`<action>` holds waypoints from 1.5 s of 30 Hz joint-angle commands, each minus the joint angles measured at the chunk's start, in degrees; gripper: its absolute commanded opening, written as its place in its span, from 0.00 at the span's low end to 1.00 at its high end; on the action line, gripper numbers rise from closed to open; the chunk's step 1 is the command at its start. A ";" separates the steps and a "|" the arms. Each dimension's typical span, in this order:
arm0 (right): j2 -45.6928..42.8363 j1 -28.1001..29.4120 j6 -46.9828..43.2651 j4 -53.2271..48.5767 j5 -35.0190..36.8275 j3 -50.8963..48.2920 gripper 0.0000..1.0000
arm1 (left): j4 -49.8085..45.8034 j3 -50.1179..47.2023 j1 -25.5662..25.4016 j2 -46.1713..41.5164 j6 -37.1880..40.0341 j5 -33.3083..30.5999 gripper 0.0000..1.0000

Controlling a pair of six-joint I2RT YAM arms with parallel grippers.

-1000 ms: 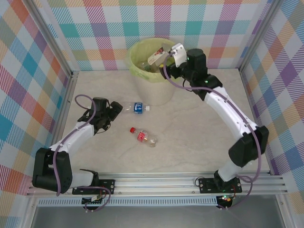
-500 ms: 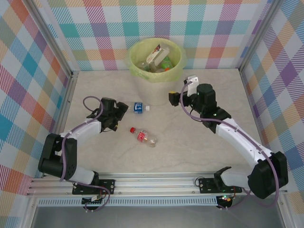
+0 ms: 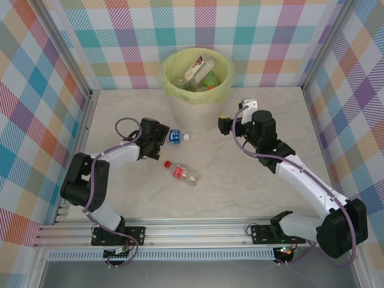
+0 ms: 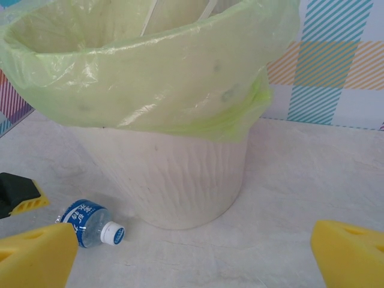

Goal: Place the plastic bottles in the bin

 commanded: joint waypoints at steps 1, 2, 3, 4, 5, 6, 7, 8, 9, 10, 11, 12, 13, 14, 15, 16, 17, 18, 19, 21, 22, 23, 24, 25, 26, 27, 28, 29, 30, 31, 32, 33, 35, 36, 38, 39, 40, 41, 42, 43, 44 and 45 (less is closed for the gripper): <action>-1.26 0.09 0.67 0.44 0.65 0.51 1.00 | -2.60 2.65 -0.08 2.16 -2.52 -6.76 1.00; -1.24 0.14 0.66 0.24 0.59 0.59 1.00 | -2.96 3.47 0.02 3.11 -2.78 -6.62 1.00; -1.35 0.13 0.83 0.12 0.55 0.60 1.00 | -3.31 4.52 0.03 4.34 -2.73 -6.42 1.00; -1.39 0.16 0.75 0.03 0.55 0.60 1.00 | -3.97 5.77 0.12 5.62 -2.73 -6.02 1.00; -1.52 0.11 0.83 -0.01 0.59 0.52 1.00 | -4.72 6.95 0.12 6.72 -2.58 -5.84 1.00; -1.61 0.16 1.02 0.00 0.55 0.43 1.00 | -5.22 8.20 0.12 7.91 -2.38 -5.82 1.00; -1.65 0.16 1.35 0.00 0.49 0.35 1.00 | -5.64 9.29 0.12 9.12 -2.19 -5.97 1.00; -1.70 0.16 1.63 0.01 0.24 0.27 1.00 | -6.03 10.16 0.19 10.06 -2.18 -6.48 1.00; -1.70 0.16 1.99 -0.04 0.03 0.16 1.00 | -6.36 11.04 0.21 11.00 -2.18 -7.21 1.00; -1.56 0.16 2.36 -0.09 -0.13 0.00 1.00 | -6.65 11.87 0.21 11.78 -2.18 -7.96 1.00; -1.59 0.15 2.61 -0.24 -0.26 -0.02 1.00 | -6.92 12.40 0.21 12.42 -2.08 -8.81 1.00; -1.56 0.15 2.92 -0.48 -0.30 -0.08 1.00 | -7.10 13.04 0.21 13.01 -1.64 -9.75 1.00; -1.56 0.16 3.11 -0.72 -0.37 -0.18 1.00 | -7.36 13.65 0.25 13.75 -1.49 -10.45 1.00; -1.68 0.13 3.21 -0.95 -0.44 -0.19 1.00 | -7.47 14.10 0.30 14.45 -1.07 -10.67 1.00; -1.70 0.15 3.22 -1.11 -0.42 -0.28 1.00 | -7.04 14.50 0.51 15.24 -0.39 -10.34 0.99; -1.79 0.16 3.25 -1.29 -0.33 -0.36 1.00 | -6.19 14.78 0.71 16.02 0.81 -9.54 0.97; -1.87 0.16 3.14 -1.38 -0.18 -0.37 1.00 | -5.71 15.03 0.82 16.65 1.79 -8.75 0.95; -1.96 0.16 3.12 -1.48 -0.03 -0.37 1.00 | -5.40 15.10 0.91 17.18 2.57 -8.34 0.92; -2.02 0.16 3.08 -1.59 0.15 -0.46 1.00 | -5.02 14.92 0.98 17.42 3.21 -8.29 0.88; -2.05 0.15 3.04 -1.55 0.38 -0.55 1.00 | -4.48 14.32 0.99 17.76 4.07 -8.99 0.82; -2.05 0.16 3.05 -1.39 0.47 -0.59 1.00 | -4.36 13.99 1.00 17.88 4.34 -9.35 0.78; -1.97 0.16 3.08 -1.29 0.50 -0.63 1.00 | -4.10 13.69 1.09 17.96 4.85 -9.65 0.75; -1.81 0.15 3.12 -1.19 0.51 -0.55 1.00 | -3.97 13.35 1.17 17.84 5.48 -10.11 0.71; -1.67 0.15 3.19 -1.02 0.39 -0.50 1.00 | -3.84 12.99 1.18 17.78 6.01 -10.60 0.68; -1.53 0.15 3.25 -1.09 0.44 -0.39 1.00 | -3.51 12.59 1.26 17.50 6.61 -10.92 0.64; -1.36 0.16 3.41 -1.19 0.29 -0.28 1.00 | -2.62 11.92 1.41 17.21 7.38 -11.02 0.61; -1.17 0.16 3.43 -1.19 0.23 -0.19 1.00 | -1.60 11.14 1.52 16.74 8.05 -11.03 0.58; -1.09 0.16 3.47 -1.21 0.11 -0.15 1.00 | -0.73 10.51 1.64 16.41 8.55 -10.99 0.55; -0.93 0.16 3.56 -1.16 0.11 -0.11 1.00 | 0.72 9.72 1.85 15.93 9.46 -10.61 0.53; -0.83 0.13 3.74 -1.05 0.11 0.00 1.00 | 2.39 8.91 2.11 15.55 10.72 -9.68 0.52; -0.70 0.13 3.80 -1.07 0.03 -0.01 1.00 | 3.54 8.49 2.35 15.22 11.87 -8.91 0.51; -0.66 0.11 3.95 -0.99 0.02 -0.02 1.00 | 4.33 8.31 2.57 14.99 13.28 -8.11 0.49; -0.57 0.11 4.05 -0.97 0.04 0.06 1.00 | 4.42 8.38 2.89 14.31 15.46 -7.35 0.47; -0.51 0.16 4.11 -0.96 0.00 0.07 1.00 | 4.28 8.38 2.98 14.04 16.08 -7.27 0.47; -0.54 0.15 4.13 -0.89 0.06 0.07 1.00 | 4.37 8.06 3.27 13.14 17.23 -6.62 0.46; -0.64 0.15 4.09 -0.88 0.02 0.07 1.00 | 4.57 7.91 3.37 12.70 17.90 -6.21 0.46; -0.64 0.10 4.05 -0.91 0.03 0.07 1.00 | 4.95 7.77 3.46 12.17 18.87 -5.64 0.46; -0.65 0.16 4.05 -0.92 0.13 0.07 1.00 | 5.05 7.85 3.56 11.55 20.01 -4.90 0.46; -0.72 0.15 4.09 -0.91 0.15 0.08 1.00 | 4.96 7.85 3.55 11.00 21.13 -4.41 0.45; -0.69 0.15 3.96 -0.91 0.12 0.07 1.00 | 4.80 8.01 3.53 10.26 22.49 -4.01 0.45; -0.73 0.16 3.89 -0.93 0.21 0.11 1.00 | 4.38 8.16 3.55 9.50 23.88 -3.70 0.45; -0.73 0.15 3.84 -0.89 0.19 0.07 1.00 | 3.94 8.18 3.55 8.73 24.75 -3.78 0.45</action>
